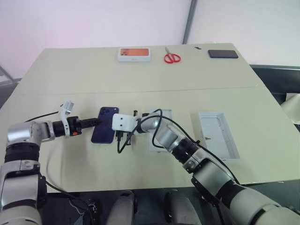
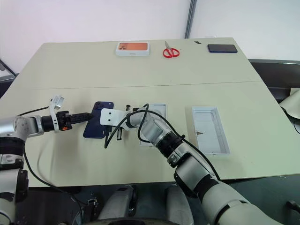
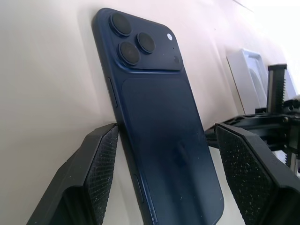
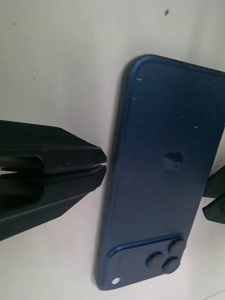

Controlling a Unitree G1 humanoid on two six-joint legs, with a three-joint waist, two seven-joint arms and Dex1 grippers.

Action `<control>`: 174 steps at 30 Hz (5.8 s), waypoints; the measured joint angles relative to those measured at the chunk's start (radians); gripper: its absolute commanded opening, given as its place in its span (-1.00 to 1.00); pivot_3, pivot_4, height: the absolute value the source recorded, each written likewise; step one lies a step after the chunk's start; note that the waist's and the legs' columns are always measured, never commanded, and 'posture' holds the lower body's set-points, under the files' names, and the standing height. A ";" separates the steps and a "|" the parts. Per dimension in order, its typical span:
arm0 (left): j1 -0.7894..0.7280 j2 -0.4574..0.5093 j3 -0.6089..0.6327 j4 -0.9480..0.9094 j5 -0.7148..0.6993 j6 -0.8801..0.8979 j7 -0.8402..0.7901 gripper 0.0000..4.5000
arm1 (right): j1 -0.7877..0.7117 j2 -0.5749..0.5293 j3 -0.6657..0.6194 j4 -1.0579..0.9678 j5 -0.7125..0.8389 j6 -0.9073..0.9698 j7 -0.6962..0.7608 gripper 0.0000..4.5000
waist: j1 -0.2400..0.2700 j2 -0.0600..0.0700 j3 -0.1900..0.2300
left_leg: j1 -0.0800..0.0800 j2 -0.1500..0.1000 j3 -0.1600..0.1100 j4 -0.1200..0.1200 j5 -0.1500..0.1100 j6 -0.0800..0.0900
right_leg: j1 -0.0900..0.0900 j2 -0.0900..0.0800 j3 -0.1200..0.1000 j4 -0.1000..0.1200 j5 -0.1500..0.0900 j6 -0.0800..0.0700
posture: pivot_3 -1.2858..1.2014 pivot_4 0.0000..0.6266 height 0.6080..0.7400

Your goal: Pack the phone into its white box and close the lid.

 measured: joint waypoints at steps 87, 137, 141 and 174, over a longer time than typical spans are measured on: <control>0.008 -0.184 0.336 0.023 -0.194 0.222 0.021 -1.00 | 0.087 -0.115 -0.282 -0.280 0.340 0.103 0.159 -0.39 | -0.010 0.001 -0.006 | -0.002 0.003 -0.003 -0.001 0.000 0.000 | -0.003 0.000 0.001 0.001 0.000 0.000 | 0.03 -0.52 1.00; 0.173 -0.492 0.516 -0.543 -0.687 0.463 0.714 -1.00 | 0.387 -0.457 -0.078 -0.624 0.268 0.087 0.299 0.00 | -0.003 -0.005 -0.002 | -0.001 0.002 -0.002 -0.001 0.000 0.000 | 0.000 -0.002 0.000 -0.003 0.000 0.000 | 0.03 -0.52 1.00; 0.174 -0.502 0.502 -0.544 -0.721 0.458 0.739 -1.00 | 0.367 -0.440 -0.071 -0.602 0.246 0.082 0.278 0.00 | -0.001 -0.005 -0.002 | -0.001 0.002 -0.002 -0.001 0.000 0.000 | 0.000 -0.002 0.000 -0.003 0.000 0.000 | 0.03 -0.52 1.00; 0.245 -0.558 0.255 -0.537 -0.761 0.346 0.828 -1.00 | 0.460 -0.732 -0.364 -0.622 0.432 0.113 0.329 0.97 | 0.022 -0.006 -0.002 | -0.002 0.001 0.001 0.000 0.000 0.000 | 0.002 -0.003 0.000 -0.006 0.000 0.000 | 0.03 -0.52 1.00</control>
